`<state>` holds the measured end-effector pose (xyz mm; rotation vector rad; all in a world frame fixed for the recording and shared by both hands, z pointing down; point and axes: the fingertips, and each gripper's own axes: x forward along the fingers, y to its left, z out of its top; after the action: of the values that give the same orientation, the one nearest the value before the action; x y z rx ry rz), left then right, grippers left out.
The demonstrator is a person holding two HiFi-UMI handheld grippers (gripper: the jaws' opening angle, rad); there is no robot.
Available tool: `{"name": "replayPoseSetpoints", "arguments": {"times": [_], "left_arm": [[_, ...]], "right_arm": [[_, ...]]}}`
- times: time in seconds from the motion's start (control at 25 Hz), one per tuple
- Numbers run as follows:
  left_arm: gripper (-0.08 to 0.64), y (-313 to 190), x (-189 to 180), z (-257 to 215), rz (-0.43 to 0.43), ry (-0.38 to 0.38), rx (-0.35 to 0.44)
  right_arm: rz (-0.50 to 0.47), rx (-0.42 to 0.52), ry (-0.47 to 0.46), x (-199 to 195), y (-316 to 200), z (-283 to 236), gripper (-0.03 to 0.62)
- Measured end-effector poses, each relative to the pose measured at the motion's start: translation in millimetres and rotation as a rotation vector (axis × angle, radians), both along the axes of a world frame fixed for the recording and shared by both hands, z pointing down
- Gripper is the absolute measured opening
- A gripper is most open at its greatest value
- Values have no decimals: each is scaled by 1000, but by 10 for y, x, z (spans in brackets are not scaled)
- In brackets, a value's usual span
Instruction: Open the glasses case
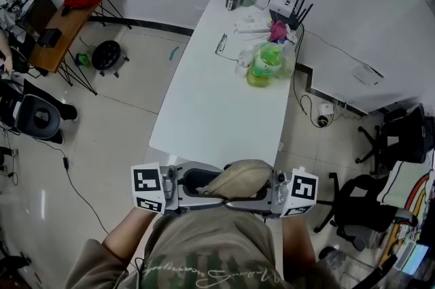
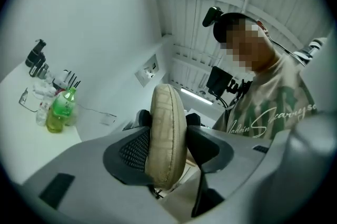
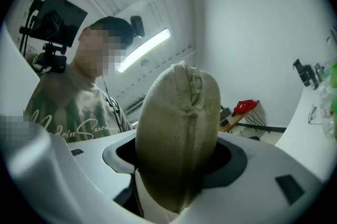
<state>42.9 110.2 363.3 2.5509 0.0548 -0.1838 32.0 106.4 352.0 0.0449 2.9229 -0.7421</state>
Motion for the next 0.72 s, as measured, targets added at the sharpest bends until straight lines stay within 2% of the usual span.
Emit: {"name": "replayPoseSetpoints", "arguments": {"times": [0.08, 0.2, 0.36, 0.44, 0.52, 0.56, 0.6, 0.72], "left_arm": [[235, -8, -8, -21, -8, 62, -37], [219, -73, -46, -82, -50, 155, -87], [213, -94, -49, -132, -51, 211, -122], [209, -136, -120, -178, -56, 293, -186], [205, -256, -292, -244, -109, 403, -251], [204, -318, -372, -275, -153, 427, -244], [204, -360, -416, -298, -201, 410, -200], [205, -363, -319, -311, -301, 219, 29]], "right_arm": [[14, -32, -46, 23, -34, -25, 296], [56, -129, -129, 75, -112, -63, 296], [94, -194, -175, 144, -119, -73, 296], [121, -240, -231, 242, -166, -118, 296], [174, -301, -304, 400, -277, -167, 296], [207, -319, -318, 460, -328, -177, 296], [239, -322, -307, 481, -362, -175, 296], [322, -269, -198, 346, -395, -144, 296]]}}
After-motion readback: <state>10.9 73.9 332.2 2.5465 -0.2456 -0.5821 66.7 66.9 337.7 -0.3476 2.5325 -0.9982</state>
